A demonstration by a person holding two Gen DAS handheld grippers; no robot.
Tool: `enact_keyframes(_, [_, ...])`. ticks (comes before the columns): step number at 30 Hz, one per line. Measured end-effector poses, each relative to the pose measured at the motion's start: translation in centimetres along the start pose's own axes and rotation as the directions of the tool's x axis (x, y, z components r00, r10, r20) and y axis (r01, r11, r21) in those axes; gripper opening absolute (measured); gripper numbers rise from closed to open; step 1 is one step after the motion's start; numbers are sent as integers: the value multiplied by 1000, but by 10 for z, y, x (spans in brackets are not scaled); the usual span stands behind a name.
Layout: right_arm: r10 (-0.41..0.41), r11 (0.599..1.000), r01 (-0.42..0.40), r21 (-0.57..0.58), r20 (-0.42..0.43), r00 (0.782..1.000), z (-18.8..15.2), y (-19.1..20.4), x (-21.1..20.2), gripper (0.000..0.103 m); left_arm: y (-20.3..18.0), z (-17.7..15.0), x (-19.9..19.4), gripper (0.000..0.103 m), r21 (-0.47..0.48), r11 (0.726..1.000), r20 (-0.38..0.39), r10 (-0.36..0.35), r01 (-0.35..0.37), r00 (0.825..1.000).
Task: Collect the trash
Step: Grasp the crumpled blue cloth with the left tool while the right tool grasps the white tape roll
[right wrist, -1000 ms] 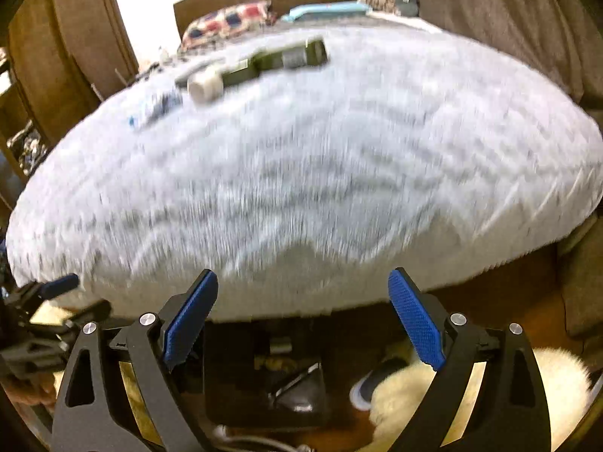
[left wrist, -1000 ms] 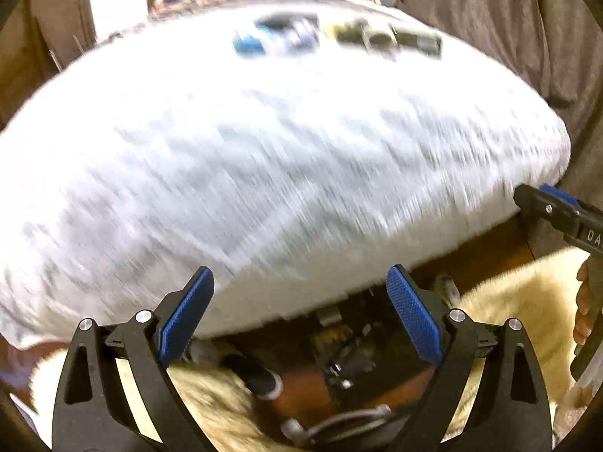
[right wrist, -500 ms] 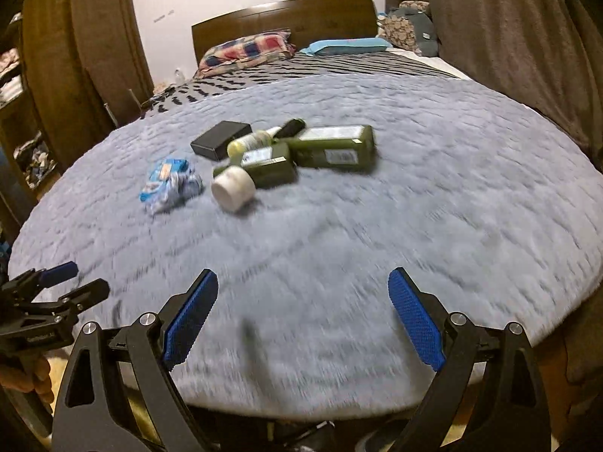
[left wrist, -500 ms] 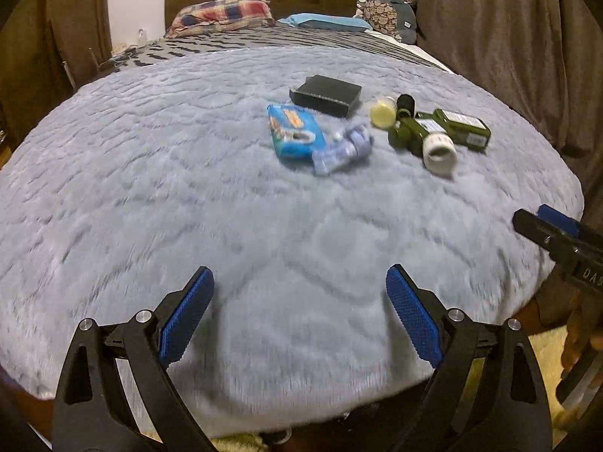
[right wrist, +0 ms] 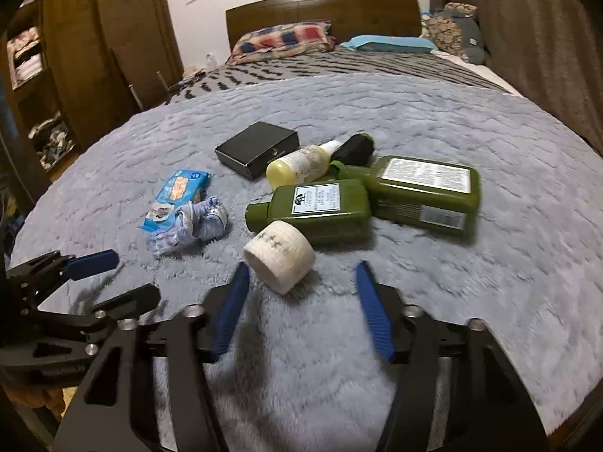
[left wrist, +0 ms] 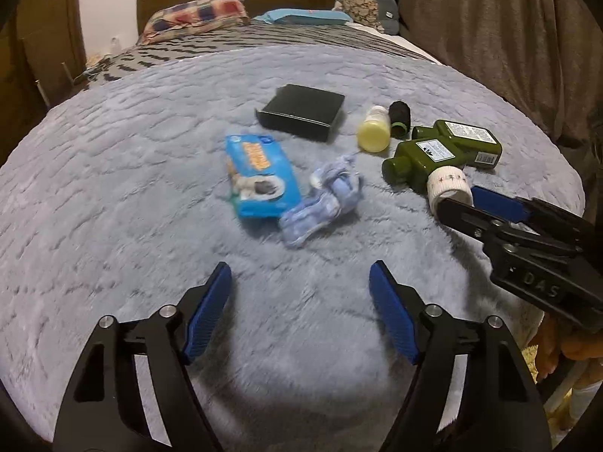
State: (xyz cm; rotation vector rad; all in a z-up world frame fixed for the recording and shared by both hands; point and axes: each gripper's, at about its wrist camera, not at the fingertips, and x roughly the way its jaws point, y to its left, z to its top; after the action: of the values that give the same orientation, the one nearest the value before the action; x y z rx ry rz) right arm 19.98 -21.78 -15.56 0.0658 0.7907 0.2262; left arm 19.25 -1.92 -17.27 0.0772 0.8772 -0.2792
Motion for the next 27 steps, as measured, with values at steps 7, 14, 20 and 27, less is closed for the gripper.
enact_keyframes(7, [-40, 999, 40, 9, 24, 999, -5, -9, -13, 9, -7, 16, 15, 64, -15, 999, 2, -44, 44, 999])
enact_keyframes(14, [-75, 996, 73, 54, 37, 997, -14, -30, -25, 9, -20, 38, 35, 46, -35, 995, 4, -90, 90, 996])
enact_keyframes(20, [-74, 995, 71, 71, 39, 997, -19, -38, -30, 9, -28, 43, 38, 31, -18, 995, 7, -97, 97, 995])
enact_keyframes(27, [-89, 994, 85, 70, 62, 994, -25, -34, -48, 9, -35, 26, 12, 29, 12, 997, 32, -83, 83, 996])
